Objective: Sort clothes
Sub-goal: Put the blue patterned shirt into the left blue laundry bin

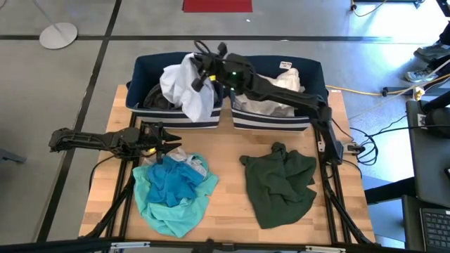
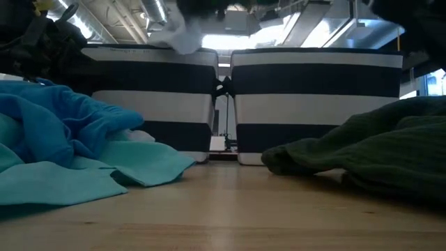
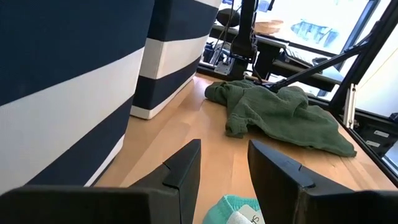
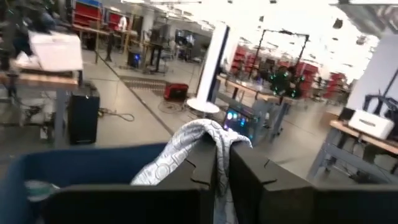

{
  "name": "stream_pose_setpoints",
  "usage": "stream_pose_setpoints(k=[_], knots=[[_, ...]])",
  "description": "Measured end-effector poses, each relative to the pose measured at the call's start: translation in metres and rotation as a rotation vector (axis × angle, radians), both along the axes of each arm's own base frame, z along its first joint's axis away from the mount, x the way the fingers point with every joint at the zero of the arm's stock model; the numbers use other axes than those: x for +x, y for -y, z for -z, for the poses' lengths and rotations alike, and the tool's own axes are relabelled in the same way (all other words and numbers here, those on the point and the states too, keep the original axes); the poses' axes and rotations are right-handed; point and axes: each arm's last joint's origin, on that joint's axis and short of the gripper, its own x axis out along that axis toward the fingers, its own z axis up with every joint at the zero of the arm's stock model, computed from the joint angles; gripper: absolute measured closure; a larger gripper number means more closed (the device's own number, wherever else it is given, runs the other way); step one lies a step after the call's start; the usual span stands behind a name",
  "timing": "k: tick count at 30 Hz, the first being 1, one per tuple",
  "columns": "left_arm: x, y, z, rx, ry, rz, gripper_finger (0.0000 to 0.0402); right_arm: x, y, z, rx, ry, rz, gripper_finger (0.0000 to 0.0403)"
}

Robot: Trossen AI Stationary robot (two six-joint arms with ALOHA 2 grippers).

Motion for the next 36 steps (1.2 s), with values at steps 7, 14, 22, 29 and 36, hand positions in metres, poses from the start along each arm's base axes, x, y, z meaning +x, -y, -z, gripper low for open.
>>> stream_pose_setpoints(k=[7,14,22,29,36], knots=[[0.000,0.000,0.000,0.002,0.000,0.000,0.0276,0.024,0.025,0.060,0.152,-0.086,0.023,0.0366],[0.000,0.000,0.000,-0.006,-0.001,0.010,0.0276,0.022,0.028,0.067,0.247,-0.117,0.052,0.0279],[0.000,0.001,0.000,-0.019,-0.002,0.024,0.0276,-0.007,0.003,-0.006,0.251,-0.142,0.017,0.0157],[0.000,0.001,0.001,-0.011,-0.008,0.042,0.0276,-0.020,-0.028,-0.011,0.421,-0.220,-0.210,0.0148],[0.000,0.001,0.001,-0.012,-0.010,0.041,0.0276,0.005,-0.023,0.033,0.440,-0.337,-0.179,0.0181]])
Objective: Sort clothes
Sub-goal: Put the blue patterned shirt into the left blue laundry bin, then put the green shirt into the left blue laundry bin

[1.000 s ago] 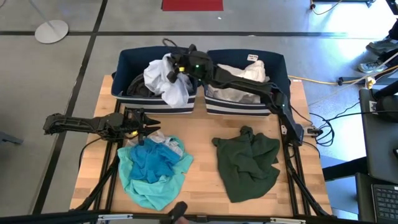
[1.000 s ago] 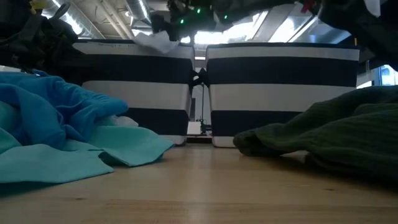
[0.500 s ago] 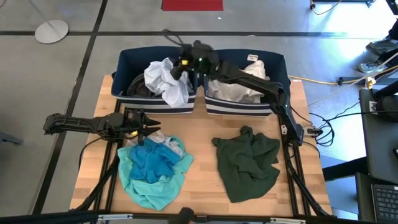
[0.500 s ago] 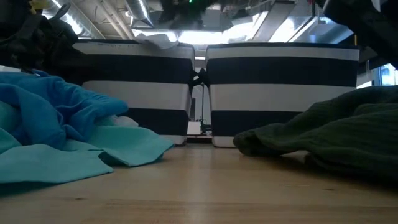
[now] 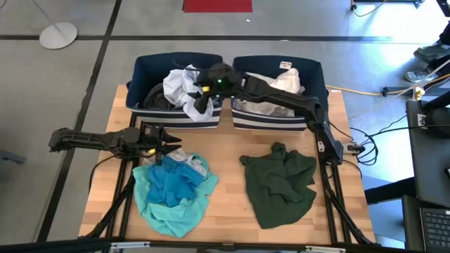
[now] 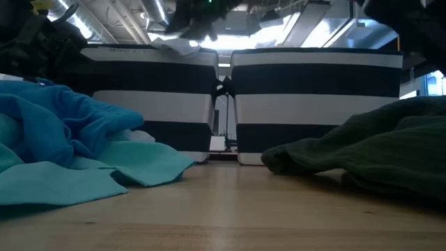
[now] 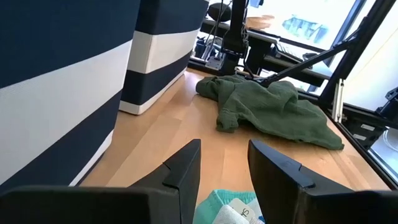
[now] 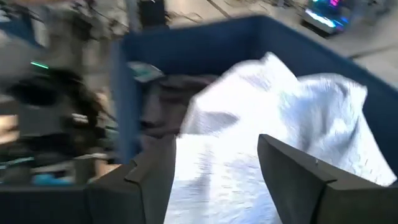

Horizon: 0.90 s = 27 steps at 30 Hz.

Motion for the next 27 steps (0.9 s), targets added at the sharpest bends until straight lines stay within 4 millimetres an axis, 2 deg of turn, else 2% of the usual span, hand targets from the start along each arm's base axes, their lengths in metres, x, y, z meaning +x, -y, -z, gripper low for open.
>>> stream_pose_setpoints(k=[9,14,17,19,23,27], knots=[[0.000,0.000,0.000,0.002,-0.002,-0.003,0.0276,0.022,0.041,0.067,0.017,-0.127,0.130,0.0209],[0.000,0.000,0.000,0.007,-0.003,-0.003,0.0276,0.026,0.046,0.081,0.027,-0.153,0.140,0.0210],[0.000,0.000,0.000,0.004,-0.002,-0.004,0.0276,0.023,0.040,0.068,0.013,-0.156,0.121,0.0210],[0.000,0.000,0.000,0.004,-0.002,-0.003,0.0276,0.017,0.032,0.046,0.002,-0.116,0.109,0.0210],[0.000,0.000,0.000,0.004,-0.002,-0.004,0.0276,-0.004,-0.001,-0.007,-0.019,-0.038,0.060,0.0210],[0.000,0.000,0.000,-0.001,-0.002,-0.005,0.0276,-0.018,-0.037,-0.022,0.000,-0.099,0.026,0.0210]])
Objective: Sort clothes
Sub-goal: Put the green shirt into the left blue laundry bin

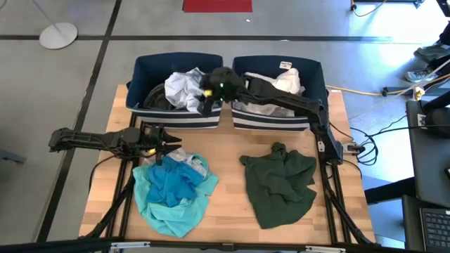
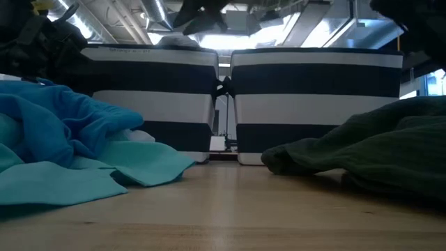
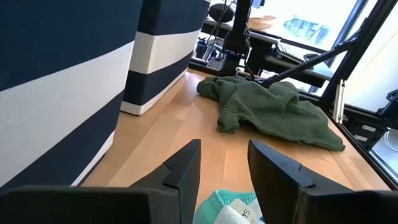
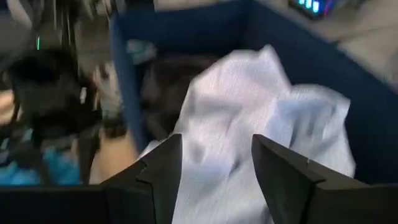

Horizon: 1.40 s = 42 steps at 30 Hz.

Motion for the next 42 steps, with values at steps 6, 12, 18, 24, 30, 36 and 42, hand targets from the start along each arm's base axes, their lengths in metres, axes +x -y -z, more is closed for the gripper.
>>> stream_pose_setpoints(k=[6,12,18,24,30,36,42], knots=[[0.000,0.001,0.000,-0.024,-0.002,0.016,0.0276,-0.043,-0.080,-0.033,0.109,-0.092,-0.088,0.0210],[0.001,0.001,0.002,-0.019,-0.019,0.035,0.0276,-0.074,-0.175,-0.007,0.137,-0.396,-0.070,0.0210],[0.002,0.001,0.003,0.000,-0.037,0.036,0.0276,-0.107,-0.255,0.043,0.113,-0.580,0.040,0.0210],[0.002,0.000,0.002,0.015,-0.027,-0.015,0.0276,-0.139,-0.286,0.097,0.137,-0.690,0.190,0.0210],[0.002,-0.001,0.002,0.014,-0.022,-0.032,0.0276,-0.166,-0.282,0.136,0.196,-0.741,0.292,0.0210],[0.002,-0.001,0.002,0.009,-0.025,-0.034,0.0276,-0.180,-0.270,0.156,0.303,-0.661,0.269,0.0210],[0.002,-0.001,0.002,0.007,-0.026,-0.034,0.0276,-0.193,-0.259,0.158,0.351,-0.615,0.294,0.0210]])
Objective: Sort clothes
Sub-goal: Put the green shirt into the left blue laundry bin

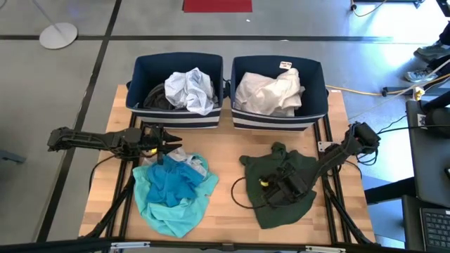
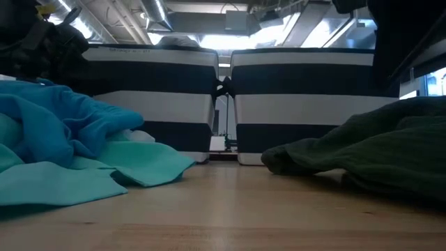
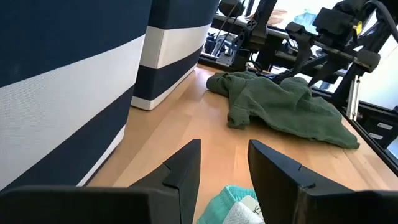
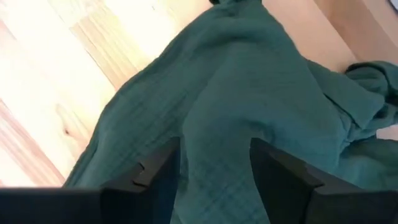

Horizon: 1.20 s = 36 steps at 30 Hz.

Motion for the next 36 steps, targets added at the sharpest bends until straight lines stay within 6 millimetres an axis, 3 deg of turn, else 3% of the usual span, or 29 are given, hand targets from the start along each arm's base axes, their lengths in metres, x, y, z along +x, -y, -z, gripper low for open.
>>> stream_pose_setpoints(k=[18,24,30,36], knots=[[0.000,0.000,0.000,0.003,-0.001,0.001,0.0276,0.006,-0.005,-0.001,0.035,0.093,-0.007,0.0210],[0.000,0.000,0.000,-0.002,-0.001,0.000,0.0276,0.008,0.003,0.000,-0.004,0.059,-0.026,0.0206],[0.000,0.000,0.000,-0.004,-0.001,0.000,0.0276,0.017,0.012,0.003,0.073,0.056,0.007,0.0155],[0.000,0.000,0.000,0.002,-0.003,0.006,0.0276,0.013,0.021,0.030,0.170,-0.017,0.035,0.0102]])
